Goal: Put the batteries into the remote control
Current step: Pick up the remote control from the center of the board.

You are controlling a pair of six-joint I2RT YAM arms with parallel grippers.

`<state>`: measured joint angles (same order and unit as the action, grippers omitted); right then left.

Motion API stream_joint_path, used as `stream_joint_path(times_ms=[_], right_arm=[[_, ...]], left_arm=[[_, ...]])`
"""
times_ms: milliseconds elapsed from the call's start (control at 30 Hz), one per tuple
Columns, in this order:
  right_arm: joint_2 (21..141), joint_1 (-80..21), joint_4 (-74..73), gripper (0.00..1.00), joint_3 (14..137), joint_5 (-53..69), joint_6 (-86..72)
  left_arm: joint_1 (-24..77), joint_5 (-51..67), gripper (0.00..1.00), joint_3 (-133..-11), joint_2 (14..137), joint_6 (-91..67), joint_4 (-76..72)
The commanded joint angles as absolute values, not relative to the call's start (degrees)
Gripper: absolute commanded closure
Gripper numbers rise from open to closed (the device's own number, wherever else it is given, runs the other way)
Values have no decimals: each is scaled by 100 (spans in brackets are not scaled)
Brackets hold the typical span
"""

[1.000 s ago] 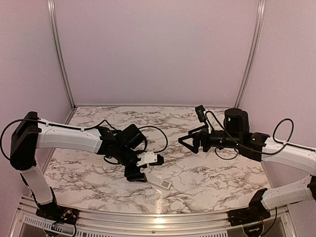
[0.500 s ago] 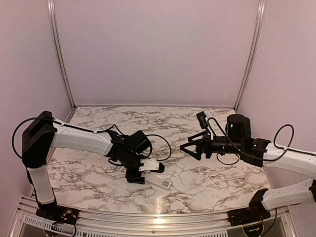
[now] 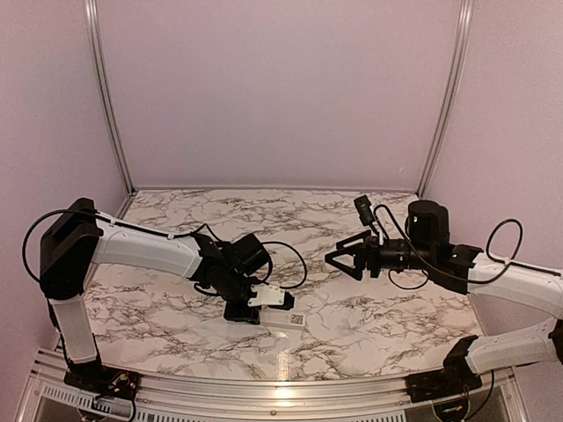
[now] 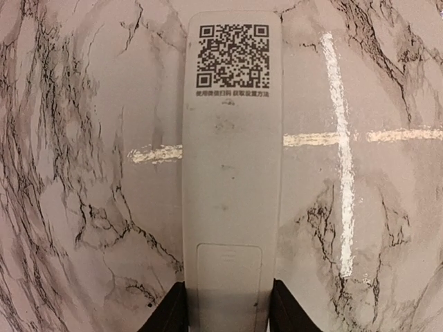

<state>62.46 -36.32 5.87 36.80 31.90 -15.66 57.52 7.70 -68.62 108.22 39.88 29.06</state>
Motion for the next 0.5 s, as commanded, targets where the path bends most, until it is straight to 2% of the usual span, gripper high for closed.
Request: stream_joint_path(times_ms=[0,333,467], right_arm=[[6228,-3348,858,15,3689,3686,-1752],[6639,-3315,908,15,3499,3481,-2237],[6719,-3313,1614,14,3262,4023,-2450]], left_arm=[[5870,1068,73,-6850,10961,3727,3005],[5880,1092,83,-6649,10119,2535,1917],[5880,1457,84,-6644,9696,2120,1526]])
